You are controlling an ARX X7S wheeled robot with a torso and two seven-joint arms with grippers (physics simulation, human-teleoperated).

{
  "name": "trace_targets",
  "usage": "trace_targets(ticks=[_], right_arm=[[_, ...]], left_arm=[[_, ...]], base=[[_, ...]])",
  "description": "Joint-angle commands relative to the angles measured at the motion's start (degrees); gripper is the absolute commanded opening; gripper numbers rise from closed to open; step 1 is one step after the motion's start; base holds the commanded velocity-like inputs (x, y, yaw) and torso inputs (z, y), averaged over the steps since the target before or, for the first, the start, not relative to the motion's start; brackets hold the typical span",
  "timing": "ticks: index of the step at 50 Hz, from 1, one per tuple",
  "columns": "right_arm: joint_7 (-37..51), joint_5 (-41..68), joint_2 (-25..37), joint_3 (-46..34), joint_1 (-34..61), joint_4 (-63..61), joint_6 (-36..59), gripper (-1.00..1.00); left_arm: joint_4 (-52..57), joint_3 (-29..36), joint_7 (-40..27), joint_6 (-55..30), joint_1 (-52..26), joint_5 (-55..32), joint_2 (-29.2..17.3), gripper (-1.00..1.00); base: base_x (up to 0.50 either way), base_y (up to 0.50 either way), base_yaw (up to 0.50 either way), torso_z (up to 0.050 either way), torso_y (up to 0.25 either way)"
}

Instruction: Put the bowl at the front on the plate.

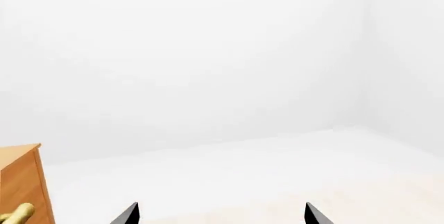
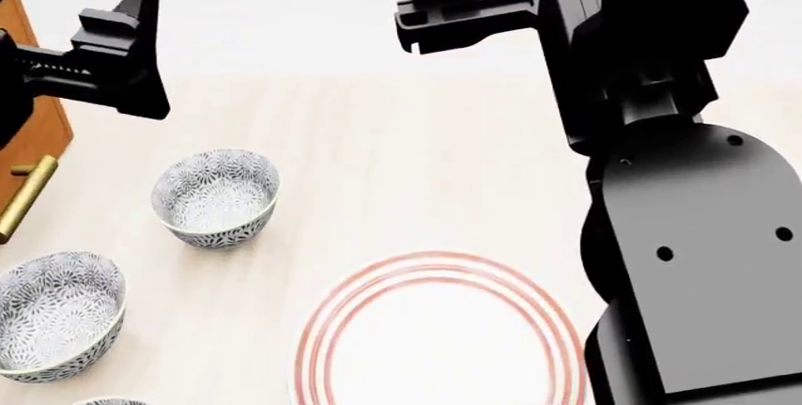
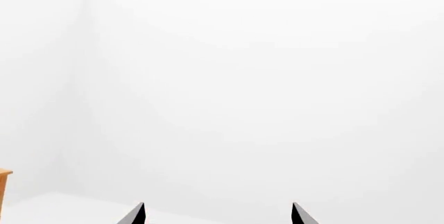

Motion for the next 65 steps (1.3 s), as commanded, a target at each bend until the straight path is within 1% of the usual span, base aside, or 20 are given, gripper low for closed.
trace_targets(ticks=[1,2,3,4,5,6,10,14,16,18,22,24,29,32,34,35,48,63,65], right_arm=[[0.4,-0.11,0.31,0.1,-0.78,0.96,-2.03,1.0],[0.41,-0.12,0.38,0.01,-0.83,0.94,-2.05,1.0],[0.3,-0.19,0.63,-0.27,-0.89,0.78,-2.22,1.0],[0.27,-0.08,0.69,-0.16,-0.82,0.72,-2.16,1.0],[0.22,-0.26,0.94,-0.37,-0.82,0.81,-2.6,1.0],[0.29,-0.34,0.96,-0.28,-0.7,1.23,-2.86,1.0],[0.28,-0.9,1.42,-0.72,-1.22,2.5,-4.62,1.0],[0.23,-1.15,1.8,-0.9,-1.54,3.47,-5.72,1.0],[0.28,-1.19,1.83,-0.91,-1.37,3.9,-5.95,1.0],[0.23,-1.33,1.95,-1.25,-1.35,4.23,-6.35,1.0],[0.16,-1.32,2.02,-1.68,-1.58,4.47,-6.78,1.0],[0.02,-1.53,2.39,-2.36,-1.87,4.15,-6.95,1.0],[0.02,-1.23,2.47,-2.31,-1.74,4.04,-6.72,1.0],[0.08,-1.46,2.71,-2.56,-1.79,4.51,-7.21,1.0],[0.18,-1.52,2.78,-2.62,-1.75,4.57,-7.31,1.0],[0.19,-1.5,2.83,-2.62,-1.84,4.49,-7.36,1.0],[0.37,-1.65,3.2,-3.38,-2.15,5.17,-8.25,1.0],[0.56,-1.29,3.52,-3.73,-2.3,5.07,-8.26,1.0],[0.56,-1.08,3.53,-3.45,-2.22,5.14,-8.2,1.0]], left_arm=[[0.02,-8.65,-10.93,-11.45,2.91,-14.63,0.47,1.0],[-1.35,-9.01,-17.51,-11.44,2.94,-22.65,-1.23,1.0],[-3.97,-8.97,-26.11,-11.44,1.83,-31.25,-3.24,1.0],[-4.99,-9.71,-31.05,-11.4,2.66,-38.74,-3.98,1.0],[-6.0,-9.16,-35.23,-11.37,1.83,-43.53,-5.05,1.0],[-8.96,-9.27,-42.01,-11.38,1.16,-51.1,-5.82,1.0],[-11.66,-7.96,-50.96,-10.96,2.5,-61.19,-7.19,1.0],[-13.27,-6.48,-56.04,-10.49,4.21,-66.73,-8.23,1.0],[-13.29,-6.31,-56.23,-9.99,4.76,-67.18,-8.39,1.0],[-14.14,-5.98,-58.04,-9.63,6.91,-69.19,-8.61,1.0],[-13.76,-4.69,-57.45,-8.15,9.78,-67.76,-9.32,1.0],[-14.76,-4.8,-59.08,-8.19,10.67,-70.62,-9.19,1.0],[-14.73,-4.23,-59.79,-7.18,13.85,-71.71,-9.27,1.0],[-14.45,-4.05,-59.22,-5.93,17.75,-70.33,-9.06,1.0],[-14.81,-3.94,-57.59,-5.26,20.12,-69.89,-8.81,1.0],[-14.39,-2.79,-55.58,-5.28,21.27,-67.87,-9.34,1.0],[-13.45,-0.72,-50.6,-2.07,28.04,-64.39,-9.96,1.0],[-12.89,1.05,-48.72,0.12,32.66,-62.41,-10.74,1.0],[-12.28,1.84,-47.25,0.96,35.07,-60.9,-11.01,1.0]], base=[[0.0,0.0,0.0,0.0,0.0],[0.0,0.0,0.0,0.0,0.0],[0.0,0.0,0.0,0.0,0.0],[0.0,0.0,0.0,0.0,0.0],[0.0,0.0,0.0,0.0,0.0],[0.0,0.0,0.0,0.0,0.0],[0.0,0.0,0.0,0.0,0.0],[0.0,0.0,0.0,0.0,0.0],[0.0,0.0,0.0,0.0,0.0],[0.0,0.0,0.0,0.0,0.0],[0.0,0.0,0.0,0.0,0.0],[0.0,0.0,0.0,0.0,0.0],[0.0,0.0,0.0,0.0,0.0],[0.0,0.0,0.0,0.0,0.0],[0.0,0.0,0.0,0.0,0.0],[0.0,0.0,0.0,0.0,0.0],[0.0,0.0,0.0,0.0,0.0],[0.0,0.0,0.0,0.0,0.0],[0.0,0.0,0.0,0.0,0.0]])
